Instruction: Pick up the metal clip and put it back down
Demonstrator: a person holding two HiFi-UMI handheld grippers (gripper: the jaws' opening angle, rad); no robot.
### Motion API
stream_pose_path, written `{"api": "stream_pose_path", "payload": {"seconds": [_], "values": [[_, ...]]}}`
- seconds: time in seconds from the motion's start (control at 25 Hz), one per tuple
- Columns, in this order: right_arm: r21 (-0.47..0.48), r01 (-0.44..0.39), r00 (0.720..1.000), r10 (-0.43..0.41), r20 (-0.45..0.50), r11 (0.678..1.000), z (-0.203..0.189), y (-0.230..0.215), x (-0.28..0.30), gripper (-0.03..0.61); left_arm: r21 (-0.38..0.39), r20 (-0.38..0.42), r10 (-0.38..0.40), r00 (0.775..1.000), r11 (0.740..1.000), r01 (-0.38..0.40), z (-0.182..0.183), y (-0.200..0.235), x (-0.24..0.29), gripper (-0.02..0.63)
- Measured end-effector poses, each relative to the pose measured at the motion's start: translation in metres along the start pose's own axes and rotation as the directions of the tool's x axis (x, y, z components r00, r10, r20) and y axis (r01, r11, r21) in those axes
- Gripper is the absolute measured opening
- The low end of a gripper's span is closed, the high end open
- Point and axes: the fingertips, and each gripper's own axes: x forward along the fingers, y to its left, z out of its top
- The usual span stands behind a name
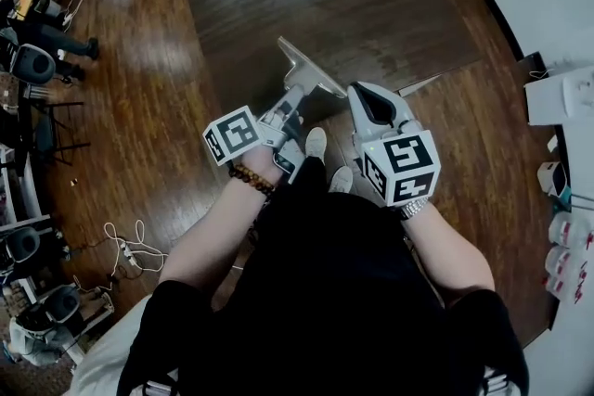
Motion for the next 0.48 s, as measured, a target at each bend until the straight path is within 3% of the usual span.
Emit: {"api": "stream_pose_path", "payload": {"seconds": [0.12, 0.32, 0.48], "values": [[-0.003, 0.032, 0.999, -0.032, -0.002, 0.999, -0.001, -0.01, -0.001, -0.008, -0.022, -0.01, 0.006, 1.0, 1.0, -0.006, 0.002, 0.014, 0.014, 0.026], [0.031, 0.072, 0.996, -0.071, -0.048, 0.997, 0.018, -0.074, 0.043, -0.008, -0.087, -0.054, 0.068, 0.996, 0.994, -0.073, 0.037, 0.045, 0.093, 0.026], [0.051, 0.104, 0.991, -0.099, -0.085, 0.993, 0.019, -0.092, 0.067, -0.008, -0.135, -0.087, 0.099, 0.991, 0.985, -0.111, 0.053, 0.074, 0.122, 0.026]]}}
